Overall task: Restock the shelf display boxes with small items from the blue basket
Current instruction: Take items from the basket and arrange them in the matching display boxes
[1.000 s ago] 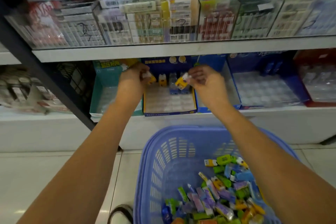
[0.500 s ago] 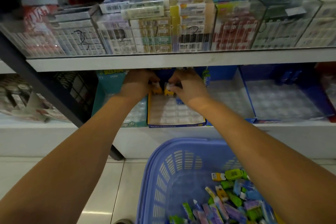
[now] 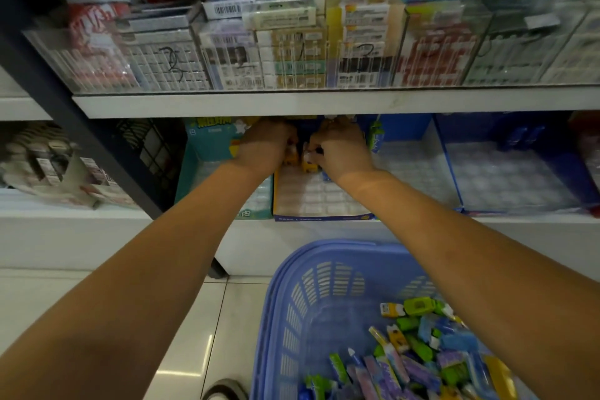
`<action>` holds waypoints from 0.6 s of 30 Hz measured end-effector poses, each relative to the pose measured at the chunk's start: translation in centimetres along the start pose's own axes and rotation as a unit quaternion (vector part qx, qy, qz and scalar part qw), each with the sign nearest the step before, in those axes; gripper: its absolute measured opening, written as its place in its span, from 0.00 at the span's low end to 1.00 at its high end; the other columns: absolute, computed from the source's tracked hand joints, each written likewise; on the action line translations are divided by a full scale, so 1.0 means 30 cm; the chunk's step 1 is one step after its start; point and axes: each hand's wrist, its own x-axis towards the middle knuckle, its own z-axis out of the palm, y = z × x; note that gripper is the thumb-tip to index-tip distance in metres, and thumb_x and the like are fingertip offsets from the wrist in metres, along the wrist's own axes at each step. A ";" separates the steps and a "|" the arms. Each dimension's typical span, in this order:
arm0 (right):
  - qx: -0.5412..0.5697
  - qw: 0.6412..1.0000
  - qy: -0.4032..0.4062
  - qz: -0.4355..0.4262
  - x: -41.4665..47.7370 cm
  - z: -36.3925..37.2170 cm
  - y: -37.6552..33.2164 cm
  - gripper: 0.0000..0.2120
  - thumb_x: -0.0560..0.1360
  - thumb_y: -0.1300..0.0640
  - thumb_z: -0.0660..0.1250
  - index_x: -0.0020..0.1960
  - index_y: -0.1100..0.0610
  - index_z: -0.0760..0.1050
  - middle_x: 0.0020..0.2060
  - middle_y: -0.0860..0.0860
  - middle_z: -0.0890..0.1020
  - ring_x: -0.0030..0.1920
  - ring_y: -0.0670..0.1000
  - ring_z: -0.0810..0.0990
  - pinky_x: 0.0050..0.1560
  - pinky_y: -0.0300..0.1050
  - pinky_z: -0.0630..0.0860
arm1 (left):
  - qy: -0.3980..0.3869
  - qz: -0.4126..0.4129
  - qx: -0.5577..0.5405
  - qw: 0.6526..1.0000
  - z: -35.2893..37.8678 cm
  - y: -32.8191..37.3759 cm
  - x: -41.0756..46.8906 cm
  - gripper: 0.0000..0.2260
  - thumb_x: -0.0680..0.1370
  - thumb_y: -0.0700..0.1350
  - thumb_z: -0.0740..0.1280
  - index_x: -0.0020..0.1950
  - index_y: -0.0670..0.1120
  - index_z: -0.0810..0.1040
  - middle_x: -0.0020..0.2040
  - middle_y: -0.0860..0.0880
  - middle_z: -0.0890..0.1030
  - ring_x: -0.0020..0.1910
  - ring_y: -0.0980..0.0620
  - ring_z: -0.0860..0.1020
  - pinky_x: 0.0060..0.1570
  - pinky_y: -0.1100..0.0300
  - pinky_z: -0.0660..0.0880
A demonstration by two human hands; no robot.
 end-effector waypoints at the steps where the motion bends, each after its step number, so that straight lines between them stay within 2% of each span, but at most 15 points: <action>1: -0.010 1.000 -0.015 0.017 0.009 -0.008 -0.009 0.12 0.76 0.54 0.64 0.56 0.57 0.79 0.56 0.57 0.77 0.64 0.56 0.68 0.60 0.43 0.62 | 0.004 -0.004 0.007 1.000 -0.001 0.008 -0.010 0.10 0.78 0.40 0.62 0.57 0.46 0.79 0.57 0.43 0.79 0.50 0.46 0.76 0.46 0.61 0.72; 3: 0.007 0.998 -0.044 0.048 0.028 -0.028 -0.021 0.14 0.76 0.53 0.65 0.58 0.58 0.78 0.61 0.57 0.75 0.66 0.57 0.68 0.65 0.44 0.61 | 0.008 -0.005 0.051 0.999 -0.007 0.027 -0.034 0.14 0.79 0.39 0.62 0.63 0.47 0.77 0.62 0.41 0.76 0.58 0.43 0.76 0.55 0.56 0.73; 5: 0.037 0.994 -0.086 0.064 -0.002 -0.065 -0.030 0.19 0.77 0.52 0.65 0.65 0.58 0.73 0.66 0.59 0.71 0.67 0.58 0.67 0.65 0.44 0.63 | 0.024 -0.010 0.082 0.996 -0.021 0.050 -0.072 0.15 0.79 0.40 0.62 0.65 0.46 0.76 0.62 0.40 0.76 0.58 0.41 0.75 0.54 0.54 0.73; 6: 0.056 0.993 -0.086 0.054 -0.040 -0.086 -0.029 0.19 0.77 0.53 0.64 0.66 0.58 0.72 0.64 0.59 0.71 0.64 0.58 0.69 0.62 0.44 0.66 | 0.043 -0.013 0.077 0.996 -0.028 0.065 -0.099 0.14 0.79 0.41 0.61 0.64 0.45 0.76 0.61 0.40 0.77 0.57 0.41 0.76 0.52 0.53 0.74; 7: 0.086 0.994 -0.065 0.036 -0.096 -0.107 -0.025 0.17 0.76 0.54 0.65 0.64 0.58 0.74 0.59 0.60 0.74 0.59 0.57 0.72 0.56 0.45 0.69 | 0.068 -0.007 0.064 0.996 -0.032 0.084 -0.132 0.13 0.79 0.42 0.60 0.62 0.43 0.77 0.59 0.39 0.78 0.55 0.40 0.77 0.50 0.52 0.75; 9: 0.150 0.989 0.003 0.001 -0.247 -0.138 0.006 0.10 0.75 0.55 0.67 0.53 0.59 0.78 0.46 0.55 0.78 0.45 0.53 0.75 0.45 0.44 0.71 | 0.145 0.039 0.000 0.989 -0.015 0.138 -0.229 0.12 0.80 0.45 0.60 0.55 0.40 0.79 0.51 0.38 0.80 0.47 0.40 0.78 0.43 0.50 0.75; 10: 0.181 0.983 0.014 0.009 -0.327 -0.146 0.032 0.08 0.74 0.54 0.68 0.48 0.59 0.78 0.40 0.52 0.78 0.40 0.51 0.75 0.40 0.40 0.70 | 0.185 0.073 -0.047 0.979 0.004 0.175 -0.290 0.13 0.80 0.47 0.60 0.52 0.39 0.79 0.46 0.38 0.81 0.42 0.39 0.78 0.39 0.49 0.75; 12: 0.199 0.979 -0.023 0.047 -0.472 -0.133 0.089 0.06 0.74 0.54 0.69 0.44 0.57 0.78 0.35 0.50 0.78 0.37 0.49 0.75 0.34 0.33 0.66 | 0.207 0.122 -0.113 0.964 0.058 0.257 -0.406 0.13 0.80 0.48 0.60 0.49 0.40 0.77 0.39 0.40 0.81 0.35 0.39 0.77 0.31 0.52 0.71; 14: 0.173 0.974 -0.113 0.092 -0.590 -0.074 0.154 0.06 0.73 0.55 0.69 0.46 0.57 0.80 0.39 0.53 0.82 0.42 0.52 0.79 0.36 0.32 0.67 | 0.167 0.138 -0.142 0.966 0.151 0.330 -0.480 0.11 0.81 0.48 0.60 0.50 0.42 0.77 0.38 0.42 0.81 0.35 0.40 0.78 0.31 0.54 0.68; 15: 0.155 0.967 -0.168 0.112 -0.643 -0.032 0.185 0.06 0.73 0.57 0.69 0.48 0.59 0.79 0.43 0.55 0.83 0.46 0.54 0.80 0.41 0.36 0.69 | 0.124 0.133 -0.144 0.973 0.215 0.358 -0.509 0.10 0.81 0.48 0.60 0.51 0.43 0.76 0.39 0.43 0.82 0.37 0.40 0.78 0.32 0.54 0.67; 16: 0.136 0.956 -0.227 0.129 -0.693 0.017 0.211 0.08 0.73 0.57 0.68 0.49 0.60 0.79 0.46 0.57 0.83 0.50 0.55 0.80 0.45 0.41 0.70 | 0.070 0.123 -0.138 0.980 0.284 0.377 -0.531 0.10 0.81 0.48 0.59 0.51 0.43 0.76 0.40 0.42 0.82 0.38 0.41 0.79 0.33 0.54 0.67; 18: 0.109 0.927 -0.328 0.147 -0.777 0.110 0.252 0.11 0.74 0.56 0.66 0.50 0.63 0.77 0.49 0.60 0.81 0.51 0.59 0.79 0.45 0.46 0.71 | -0.054 0.092 -0.107 0.989 0.438 0.389 -0.573 0.10 0.81 0.47 0.58 0.50 0.42 0.75 0.43 0.40 0.81 0.42 0.39 0.79 0.36 0.53 0.68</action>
